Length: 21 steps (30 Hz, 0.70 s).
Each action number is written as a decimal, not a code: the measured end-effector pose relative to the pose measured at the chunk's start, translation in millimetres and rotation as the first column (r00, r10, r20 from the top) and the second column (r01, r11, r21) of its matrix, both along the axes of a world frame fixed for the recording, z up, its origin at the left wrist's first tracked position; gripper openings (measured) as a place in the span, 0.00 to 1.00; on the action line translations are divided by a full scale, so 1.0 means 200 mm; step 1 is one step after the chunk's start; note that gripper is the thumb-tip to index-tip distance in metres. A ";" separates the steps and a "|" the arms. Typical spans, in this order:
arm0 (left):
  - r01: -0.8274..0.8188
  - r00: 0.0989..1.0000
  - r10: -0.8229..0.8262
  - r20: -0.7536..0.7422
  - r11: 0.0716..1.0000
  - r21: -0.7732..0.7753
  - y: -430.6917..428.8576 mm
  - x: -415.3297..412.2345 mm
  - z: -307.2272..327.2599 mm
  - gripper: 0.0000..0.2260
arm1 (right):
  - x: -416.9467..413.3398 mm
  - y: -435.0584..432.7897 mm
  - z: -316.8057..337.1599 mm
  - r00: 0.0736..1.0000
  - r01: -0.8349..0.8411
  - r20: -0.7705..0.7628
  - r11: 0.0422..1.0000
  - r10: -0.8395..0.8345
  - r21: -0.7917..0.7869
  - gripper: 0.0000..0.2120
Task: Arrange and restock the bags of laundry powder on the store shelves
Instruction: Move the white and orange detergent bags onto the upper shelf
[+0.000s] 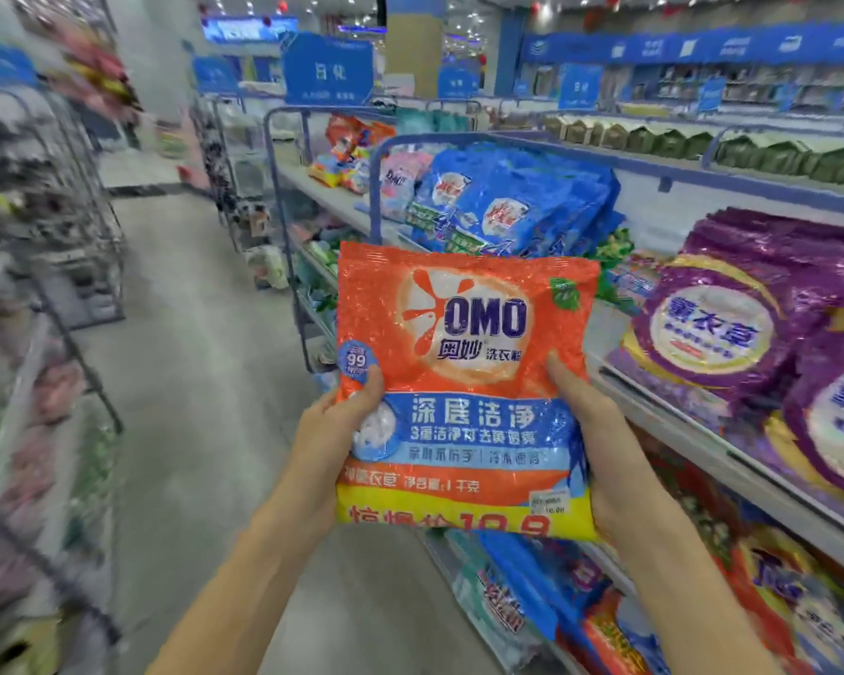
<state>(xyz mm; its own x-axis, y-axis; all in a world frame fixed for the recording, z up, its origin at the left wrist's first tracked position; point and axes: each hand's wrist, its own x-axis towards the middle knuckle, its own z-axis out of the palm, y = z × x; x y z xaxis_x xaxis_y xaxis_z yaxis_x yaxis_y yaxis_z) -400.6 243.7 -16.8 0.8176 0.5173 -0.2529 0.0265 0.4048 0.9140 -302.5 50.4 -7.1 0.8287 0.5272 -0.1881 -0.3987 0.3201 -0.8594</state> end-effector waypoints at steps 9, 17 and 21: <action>-0.155 0.982 0.158 -0.100 0.987 0.031 0.95 0.39 0.06 0.27 | 0.60 1.05 0.01 0.984 -0.179 -0.019 0.983 0.178 -0.047 0.18; -0.266 0.963 0.265 -0.052 0.964 -0.022 1.83 0.67 0.05 0.24 | 1.04 2.09 0.00 0.968 -0.243 0.042 0.967 0.247 -0.077 0.19; -0.286 0.956 0.286 -0.059 0.958 0.007 2.36 0.87 0.06 0.26 | 1.22 2.60 0.02 0.970 -0.239 0.040 0.970 0.241 -0.049 0.19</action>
